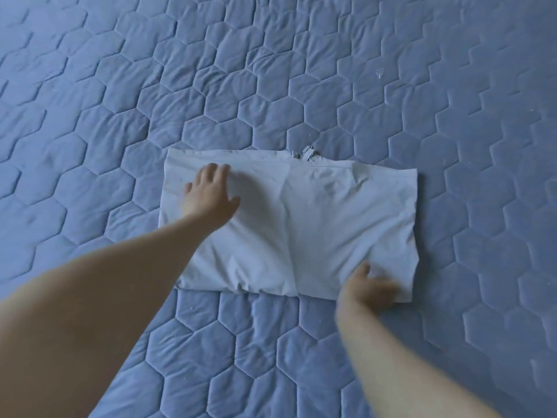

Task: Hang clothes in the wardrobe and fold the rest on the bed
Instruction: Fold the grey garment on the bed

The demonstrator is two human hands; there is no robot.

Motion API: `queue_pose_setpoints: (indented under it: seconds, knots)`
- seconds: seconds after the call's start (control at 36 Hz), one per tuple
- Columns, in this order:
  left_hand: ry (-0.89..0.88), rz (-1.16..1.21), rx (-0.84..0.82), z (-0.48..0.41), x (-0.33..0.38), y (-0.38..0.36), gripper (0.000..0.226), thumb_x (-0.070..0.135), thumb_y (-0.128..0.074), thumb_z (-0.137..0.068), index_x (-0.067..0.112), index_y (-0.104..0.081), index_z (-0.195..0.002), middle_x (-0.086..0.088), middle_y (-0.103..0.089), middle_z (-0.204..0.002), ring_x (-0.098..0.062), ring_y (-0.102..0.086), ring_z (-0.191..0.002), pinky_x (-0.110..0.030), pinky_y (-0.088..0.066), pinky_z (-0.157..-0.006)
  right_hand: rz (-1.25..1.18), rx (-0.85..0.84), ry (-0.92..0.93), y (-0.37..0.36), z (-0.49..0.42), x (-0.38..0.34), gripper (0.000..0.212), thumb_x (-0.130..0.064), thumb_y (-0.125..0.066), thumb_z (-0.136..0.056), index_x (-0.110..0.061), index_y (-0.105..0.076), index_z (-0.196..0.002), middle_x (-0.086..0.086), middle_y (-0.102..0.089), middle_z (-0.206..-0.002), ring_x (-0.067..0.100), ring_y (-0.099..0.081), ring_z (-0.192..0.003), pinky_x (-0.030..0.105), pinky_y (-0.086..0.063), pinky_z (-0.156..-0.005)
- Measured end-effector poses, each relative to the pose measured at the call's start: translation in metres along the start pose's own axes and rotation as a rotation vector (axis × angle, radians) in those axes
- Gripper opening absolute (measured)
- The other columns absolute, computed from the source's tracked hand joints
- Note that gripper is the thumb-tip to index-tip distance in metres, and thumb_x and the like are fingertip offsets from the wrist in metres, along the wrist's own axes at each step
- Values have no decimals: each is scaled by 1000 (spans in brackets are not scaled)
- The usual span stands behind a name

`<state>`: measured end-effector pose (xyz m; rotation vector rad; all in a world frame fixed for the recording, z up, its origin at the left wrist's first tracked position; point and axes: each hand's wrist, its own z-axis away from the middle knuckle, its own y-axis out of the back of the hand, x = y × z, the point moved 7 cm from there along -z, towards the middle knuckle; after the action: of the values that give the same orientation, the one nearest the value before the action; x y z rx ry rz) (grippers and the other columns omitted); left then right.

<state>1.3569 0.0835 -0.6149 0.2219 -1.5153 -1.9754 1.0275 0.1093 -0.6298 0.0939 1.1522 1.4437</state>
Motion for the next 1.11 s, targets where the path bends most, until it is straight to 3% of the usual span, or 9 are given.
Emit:
queue_pose_setpoints:
  seconds: [0.11, 0.17, 0.33, 0.44, 0.53, 0.64, 0.75, 0.83, 1.11]
  knots:
    - [-241, -41, -52, -22, 45, -7, 77, 44, -63, -83, 21, -24, -145, -3, -14, -156, -18, -4, -145, -42, -9, -115, -401, -170, -521, -45, 54, 66, 97, -72, -70, -58, 4, -55, -117, 16, -62, -97, 29, -59, -83, 35, -46, -72]
    - [-330, -53, -94, -34, 65, -10, 85, 50, -66, -79, 23, -21, -146, -2, -8, -157, -17, 1, -146, -46, -2, -116, -577, -317, -645, -69, 68, 70, 62, -60, -70, -70, -7, -57, -99, 4, -58, -80, 16, -52, -65, 26, -41, -57]
    - [-297, -113, -255, -64, 84, -36, 110, 66, -70, -63, 28, -12, -147, -2, -19, -154, -24, -24, -140, -45, -10, -113, -588, -569, -693, -94, 76, 60, 47, -28, -75, -77, -16, -57, -119, 2, -64, -115, 17, -61, -101, 27, -48, -76]
    - [-328, 2, -438, -59, 100, -48, 86, 49, -78, -67, 17, -38, -135, -3, -53, -127, -23, -52, -114, -33, -36, -95, -593, -575, -704, -93, 68, 62, 48, -21, -73, -79, -15, -55, -123, 4, -61, -120, 19, -59, -107, 29, -46, -88]
    - [-313, 185, -703, -45, 103, -61, 32, 25, -80, -73, 11, -65, -98, 0, -65, -84, -8, -60, -74, -24, -43, -71, -677, -624, -699, -93, 66, 64, 41, -18, -68, -84, -16, -57, -124, 4, -64, -119, 19, -61, -107, 31, -47, -92]
    - [-200, 197, -743, -31, 94, -63, 20, 25, -75, -77, 9, -65, -73, 5, -60, -58, -13, -53, -64, -18, -40, -65, -835, -765, -679, -87, 68, 57, 26, -16, -58, -91, -14, -62, -116, 6, -71, -106, 21, -64, -101, 35, -49, -90]
    - [-75, 436, -749, -10, 90, -45, 16, 22, -72, -81, 14, -59, -76, 4, -58, -64, -10, -53, -60, -17, -42, -55, -914, -832, -587, -63, 59, 34, 29, -15, -58, -85, -11, -63, -114, 8, -70, -109, 23, -63, -104, 37, -50, -88]
    - [7, 734, -762, 6, 96, -20, 19, 15, -69, -83, 12, -62, -100, 1, -69, -83, -12, -65, -76, -21, -53, -71, -927, -820, -466, -37, 44, 8, 26, -14, -55, -88, -12, -63, -112, 5, -70, -107, 22, -62, -103, 36, -49, -89]
    - [-122, 1394, -398, 65, 130, 90, 19, 7, -75, -73, 9, -67, -90, -1, -74, -80, -16, -70, -75, -27, -57, -69, -904, -797, 13, 67, 41, -125, 22, -26, -52, -90, -13, -63, -104, 5, -69, -105, 19, -64, -98, 32, -51, -85]
